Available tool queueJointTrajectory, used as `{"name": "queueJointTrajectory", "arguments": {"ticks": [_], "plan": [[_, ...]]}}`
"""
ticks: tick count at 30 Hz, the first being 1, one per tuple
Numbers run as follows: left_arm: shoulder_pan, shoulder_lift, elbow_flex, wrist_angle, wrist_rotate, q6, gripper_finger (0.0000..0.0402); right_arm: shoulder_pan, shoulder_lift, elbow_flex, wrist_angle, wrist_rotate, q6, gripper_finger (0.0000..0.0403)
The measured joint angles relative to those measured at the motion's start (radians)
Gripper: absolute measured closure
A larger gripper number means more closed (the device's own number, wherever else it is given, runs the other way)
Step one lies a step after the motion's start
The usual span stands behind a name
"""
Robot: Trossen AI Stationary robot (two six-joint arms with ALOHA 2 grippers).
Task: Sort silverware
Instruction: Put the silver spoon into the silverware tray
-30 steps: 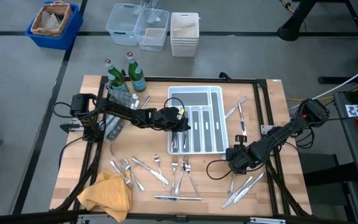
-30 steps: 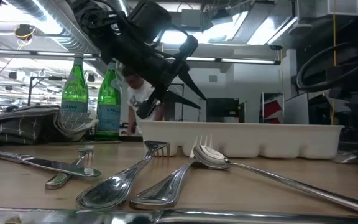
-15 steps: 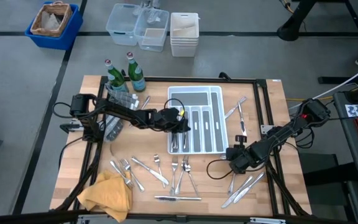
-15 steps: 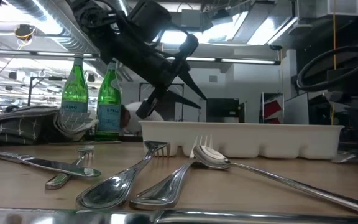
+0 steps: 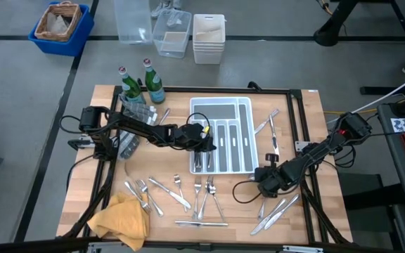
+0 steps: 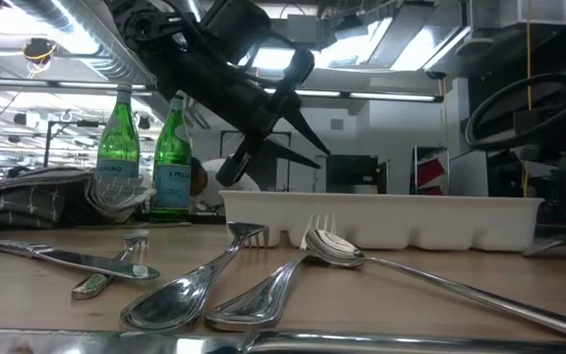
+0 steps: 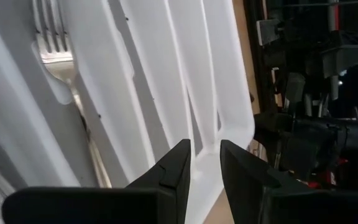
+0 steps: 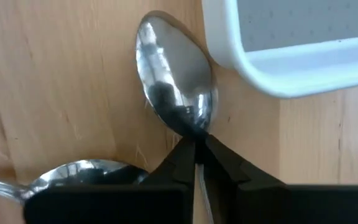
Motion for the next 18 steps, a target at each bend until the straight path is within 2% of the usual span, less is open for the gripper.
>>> {"name": "queueJointTrajectory", "arguments": {"ticks": [4,11,18], "plan": [[0.000,0.000,0.000,0.051,0.024,0.003,0.0325,0.000,-0.001,0.060,-0.059,-0.034,-0.014,0.0397],[0.001,-0.013,0.000,0.181,0.063,0.081,0.0325,0.000,-0.002,0.153,-0.107,-0.074,-0.024,0.0398],[0.002,-0.104,0.000,0.194,0.073,0.262,0.0325,0.000,-0.003,0.290,-0.181,-0.070,-0.024,0.0398]]}}
